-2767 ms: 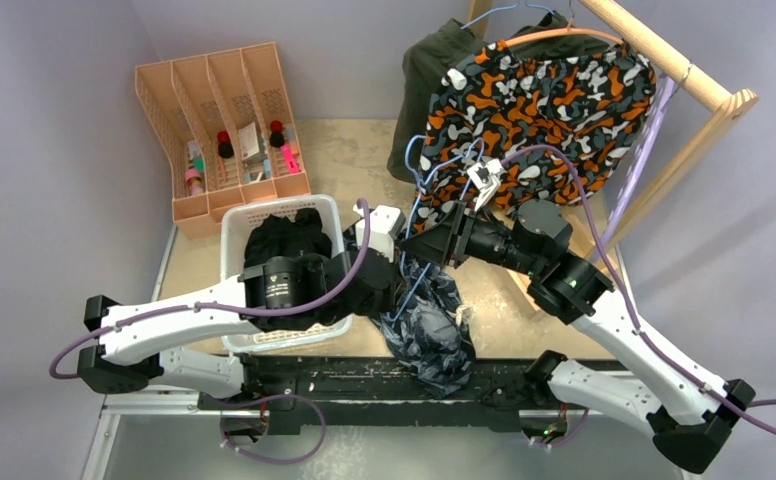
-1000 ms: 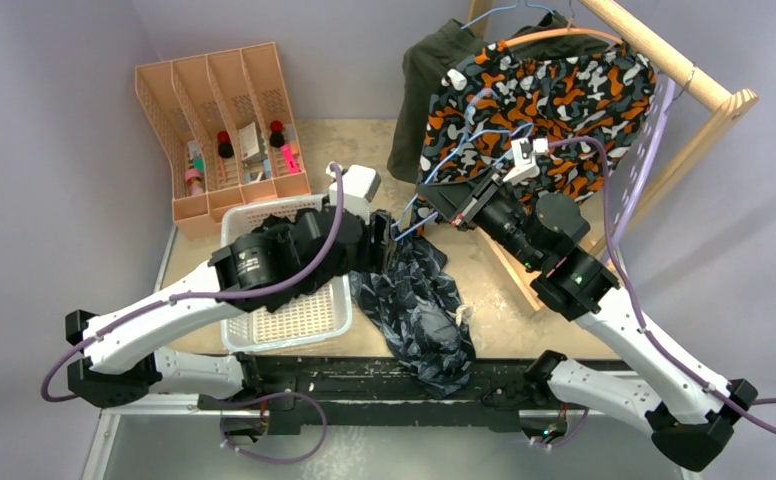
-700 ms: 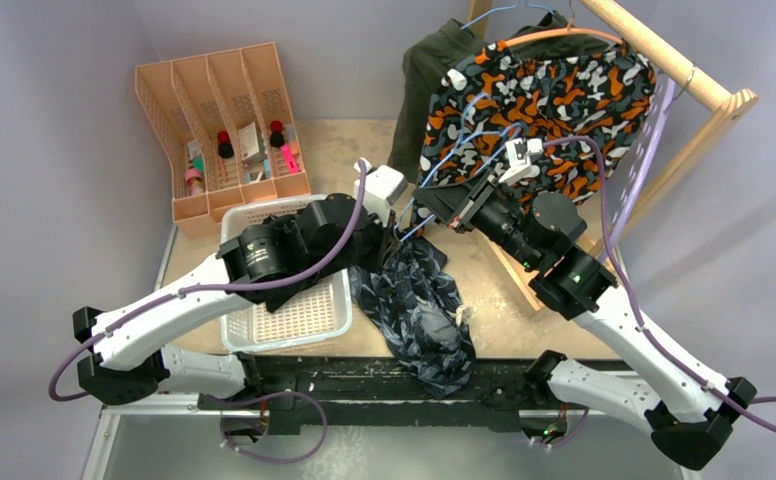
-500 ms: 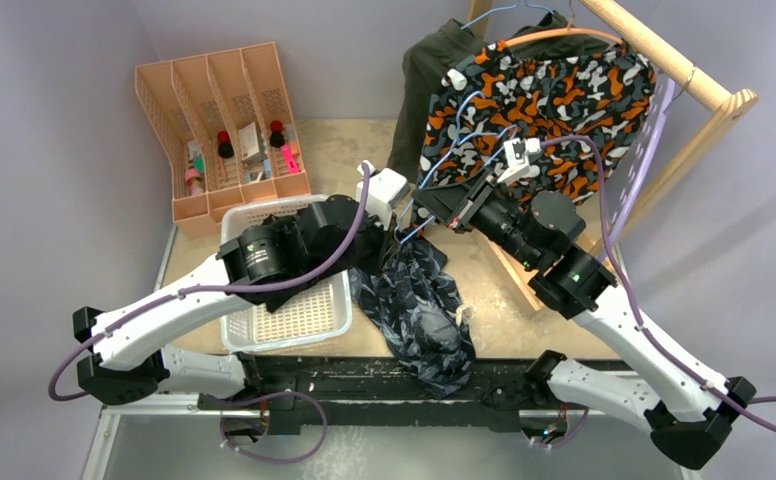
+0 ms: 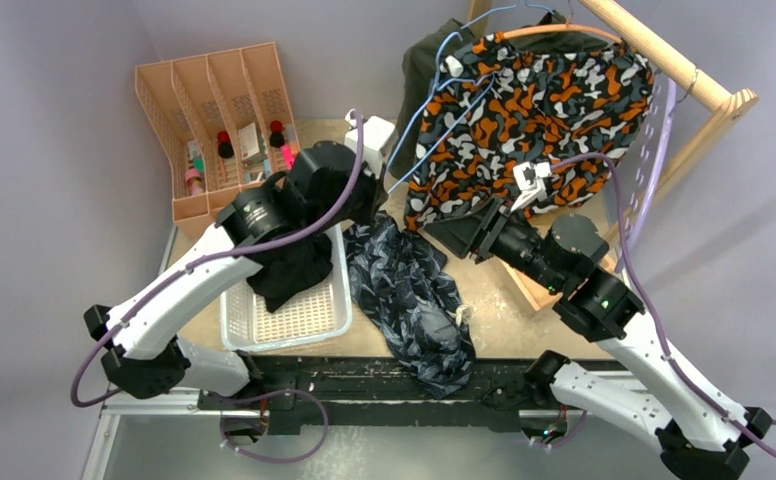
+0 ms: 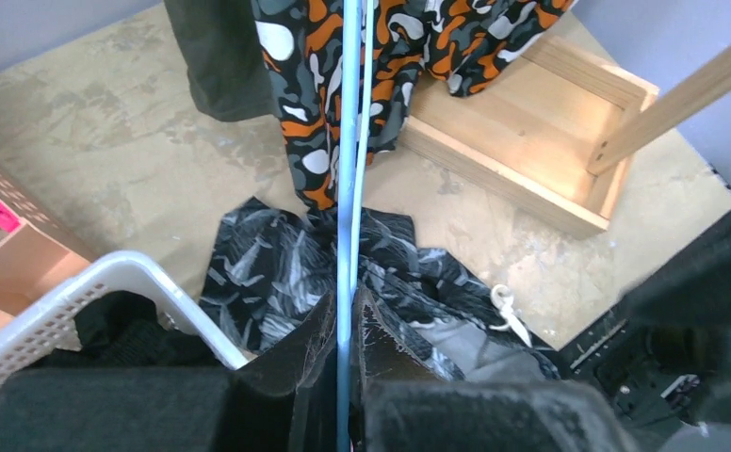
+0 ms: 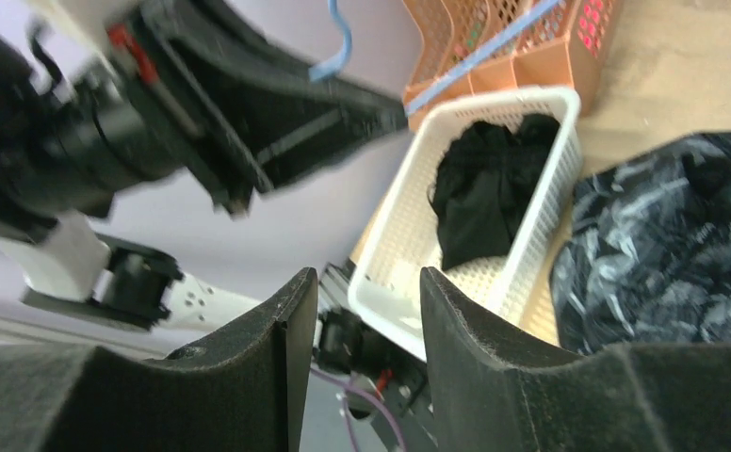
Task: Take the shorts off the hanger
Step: Place the hanger on the clothes rod.
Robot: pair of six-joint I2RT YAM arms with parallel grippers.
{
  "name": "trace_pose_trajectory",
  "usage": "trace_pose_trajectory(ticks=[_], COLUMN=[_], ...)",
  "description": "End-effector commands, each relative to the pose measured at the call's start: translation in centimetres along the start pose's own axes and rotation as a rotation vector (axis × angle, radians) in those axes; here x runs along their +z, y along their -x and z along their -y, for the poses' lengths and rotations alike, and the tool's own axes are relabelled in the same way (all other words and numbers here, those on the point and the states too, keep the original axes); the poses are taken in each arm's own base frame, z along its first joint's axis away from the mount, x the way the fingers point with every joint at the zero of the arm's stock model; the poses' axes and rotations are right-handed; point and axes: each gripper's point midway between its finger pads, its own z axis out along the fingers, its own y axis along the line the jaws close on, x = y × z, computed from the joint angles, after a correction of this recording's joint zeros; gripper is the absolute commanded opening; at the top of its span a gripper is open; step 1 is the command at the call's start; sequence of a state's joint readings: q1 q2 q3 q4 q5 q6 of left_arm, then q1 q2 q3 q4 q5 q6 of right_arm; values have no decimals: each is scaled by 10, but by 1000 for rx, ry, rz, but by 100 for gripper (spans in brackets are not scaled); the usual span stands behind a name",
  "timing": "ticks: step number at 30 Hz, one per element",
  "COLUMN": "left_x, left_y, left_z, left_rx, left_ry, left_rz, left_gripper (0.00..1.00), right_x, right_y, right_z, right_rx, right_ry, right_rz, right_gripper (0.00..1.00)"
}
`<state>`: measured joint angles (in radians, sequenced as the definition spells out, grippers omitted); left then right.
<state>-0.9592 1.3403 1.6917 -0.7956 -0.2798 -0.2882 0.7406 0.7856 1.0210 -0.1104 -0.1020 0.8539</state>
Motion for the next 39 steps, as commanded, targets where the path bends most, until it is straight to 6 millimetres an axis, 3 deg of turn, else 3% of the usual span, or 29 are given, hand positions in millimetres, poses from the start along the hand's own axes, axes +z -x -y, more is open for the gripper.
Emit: trace_pose_trajectory(ticks=[1,7,9,20,23,28,30,33,39], left_x=[3,8,5,-19,-27,-43,-51,-48,-13], left_y=[33,48,44,25,26,23,28,35,46], left_z=[-3,15,21,53,46,7,3,12,40], left_rx=[55,120,136,178,161,130,115,111,143], left_ry=[-43,-136,-175,-398,-366,-167,-155,-195,-297], left_rz=[44,27,-9,-126,-110,-87,-45,-10,-35], left_gripper=[0,0,0,0,0,0,0,0,0], right_x=[-6,-1,-3,-6,-4,-2,-1,0,0], right_y=[-36,-62,-74,-99,-104,-108,-111,-114,-116], right_z=[32,78,94,116,121,130,133,135,137], right_rx=[-88,-197,-237,-376,-394,-409,-411,-413,-419], right_ry=[-79,-217,-232,-159,-148,-164,-168,-165,-165], right_rz=[-143,-259,-285,-326,-325,-335,-347,-358,-362], right_gripper=[47,47,48,50,50,50,50,50,50])
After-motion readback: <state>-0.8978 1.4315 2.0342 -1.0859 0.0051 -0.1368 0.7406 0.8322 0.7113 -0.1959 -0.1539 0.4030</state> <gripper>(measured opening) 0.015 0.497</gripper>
